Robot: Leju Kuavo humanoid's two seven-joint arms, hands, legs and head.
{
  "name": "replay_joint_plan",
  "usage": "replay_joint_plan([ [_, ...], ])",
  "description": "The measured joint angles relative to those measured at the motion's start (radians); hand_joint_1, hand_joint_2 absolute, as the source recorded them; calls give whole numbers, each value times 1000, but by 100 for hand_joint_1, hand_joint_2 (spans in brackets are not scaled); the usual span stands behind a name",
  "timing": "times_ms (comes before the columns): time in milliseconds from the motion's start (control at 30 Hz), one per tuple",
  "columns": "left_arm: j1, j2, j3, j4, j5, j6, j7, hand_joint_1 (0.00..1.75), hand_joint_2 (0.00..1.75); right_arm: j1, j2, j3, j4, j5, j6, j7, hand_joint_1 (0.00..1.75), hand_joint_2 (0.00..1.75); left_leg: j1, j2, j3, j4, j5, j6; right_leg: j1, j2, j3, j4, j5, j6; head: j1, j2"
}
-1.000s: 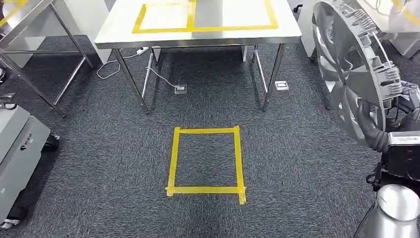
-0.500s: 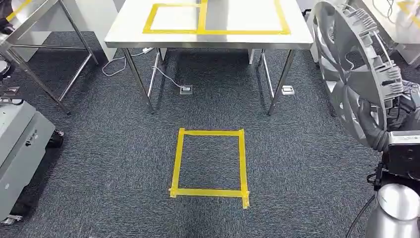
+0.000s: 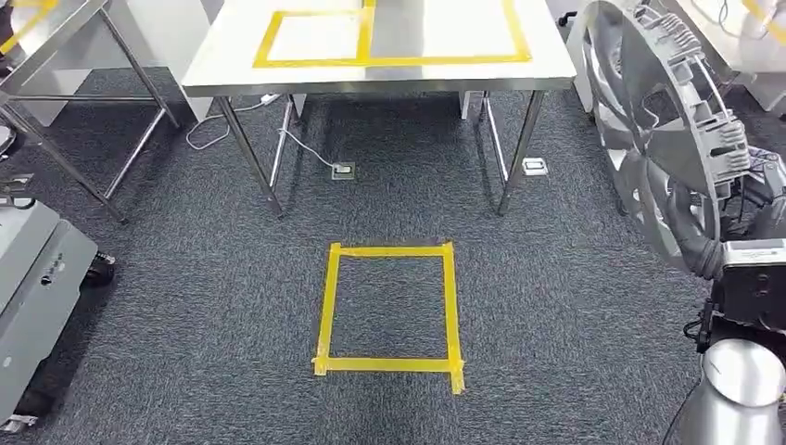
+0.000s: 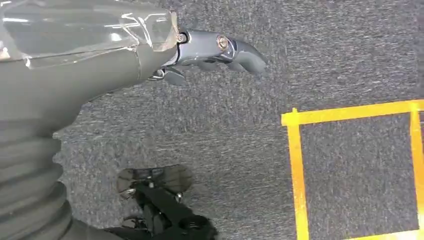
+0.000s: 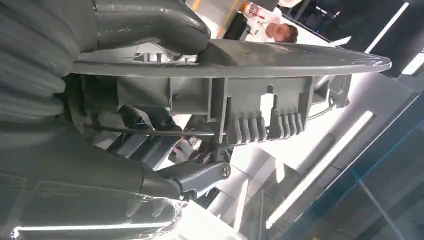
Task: Take the parts from the cabinet and place them on the table.
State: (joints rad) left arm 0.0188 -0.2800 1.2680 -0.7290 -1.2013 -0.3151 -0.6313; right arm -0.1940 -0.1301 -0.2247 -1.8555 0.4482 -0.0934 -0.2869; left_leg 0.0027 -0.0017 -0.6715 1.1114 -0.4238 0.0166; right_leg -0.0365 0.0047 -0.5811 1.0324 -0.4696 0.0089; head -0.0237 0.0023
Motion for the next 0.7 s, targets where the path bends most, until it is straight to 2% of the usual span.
replay_joint_plan([
  [33,0,1,0,-3,0,-1,0,0,175,-2,0,0,0,0,0,0,171,175,-4,-1,31,-68,18,13,-2,0,4,-3,-3,2,1,0],
  [67,0,2,1,-6,0,-2,1,0,175,-4,0,0,0,1,0,-1,171,175,-6,1,38,-70,1,13,1,0,3,-6,-2,3,2,0],
  [100,-1,1,0,-8,0,-5,1,0,175,-7,0,0,0,1,0,-1,171,175,-12,1,39,-83,1,19,1,0,0,-6,-2,8,0,0],
  [167,-1,2,0,-9,-2,-6,2,0,175,-5,1,0,0,4,0,0,171,175,-15,1,38,-82,-4,24,-1,-1,3,-14,-2,19,1,0],
  [200,0,2,0,-10,-2,-6,2,0,175,-6,1,0,-1,5,1,0,171,175,-16,1,55,-100,-1,29,3,-1,12,-26,0,29,0,0],
  [233,1,2,0,-13,-3,-7,3,0,175,-4,0,0,-1,6,1,0,171,175,-2,1,78,-132,12,28,1,-4,8,-13,-6,28,4,0],
  [267,-1,0,0,-13,-3,-9,3,0,175,-7,0,1,0,7,2,0,171,175,-7,0,91,-147,15,40,3,-4,-11,28,-27,20,8,0],
  [300,-3,0,0,-13,-3,-9,3,0,175,-10,0,1,0,7,2,0,171,175,-9,1,94,-147,15,41,5,-3,-40,83,-48,14,8,0],
  [333,-4,-1,0,-12,-5,-10,3,0,175,-12,0,0,0,7,2,0,171,175,-12,0,95,-146,12,45,6,-3,-98,188,-86,9,10,0],
  [367,-3,-2,0,-12,-6,-11,3,0,175,-11,0,0,0,8,3,0,171,175,-15,-2,97,-146,8,47,6,-3,-143,264,-107,10,9,0],
  [400,-3,-2,0,-12,-8,-11,3,0,175,-11,0,0,2,8,3,0,171,175,-16,-4,99,-145,5,47,5,-3,-168,297,-108,15,10,0],
  [433,-2,-2,0,-12,-9,-11,3,0,175,-10,-1,0,2,10,5,1,171,175,-16,-6,104,-143,0,46,5,-4,-169,279,-87,25,9,0],
  [467,-2,-3,0,-12,-9,-12,3,0,175,-10,-2,0,3,11,8,1,171,175,-16,-8,109,-139,-7,44,4,-4,-144,213,-48,38,10,0],
  [500,-3,-3,0,-12,-9,-12,3,0,175,-11,-3,-1,4,11,10,1,171,175,-15,-10,113,-133,-15,40,2,-5,-105,123,-3,49,11,0],
  [533,-2,-4,0,-12,-9,-13,3,0,175,-12,-3,-1,4,10,10,0,171,175,-16,-11,116,-122,-27,34,0,-7,-63,26,38,56,10,0],
  [567,-3,-3,0,-12,-9,-14,3,0,175,-14,-3,-1,5,10,11,-1,171,175,-22,-11,108,-108,-39,27,1,-11,-47,-9,49,47,13,0],
  [600,-2,-3,0,-12,-9,-15,3,0,175,-15,-3,0,5,9,12,-2,171,175,-26,-11,106,-98,-48,23,3,-7,-44,-10,46,31,9,0],
  [700,-2,-5,0,-12,-6,-15,3,0,175,-14,-2,0,5,13,14,0,171,175,-21,-9,109,-98,-55,13,9,-6,-43,-10,40,16,10,0],
])
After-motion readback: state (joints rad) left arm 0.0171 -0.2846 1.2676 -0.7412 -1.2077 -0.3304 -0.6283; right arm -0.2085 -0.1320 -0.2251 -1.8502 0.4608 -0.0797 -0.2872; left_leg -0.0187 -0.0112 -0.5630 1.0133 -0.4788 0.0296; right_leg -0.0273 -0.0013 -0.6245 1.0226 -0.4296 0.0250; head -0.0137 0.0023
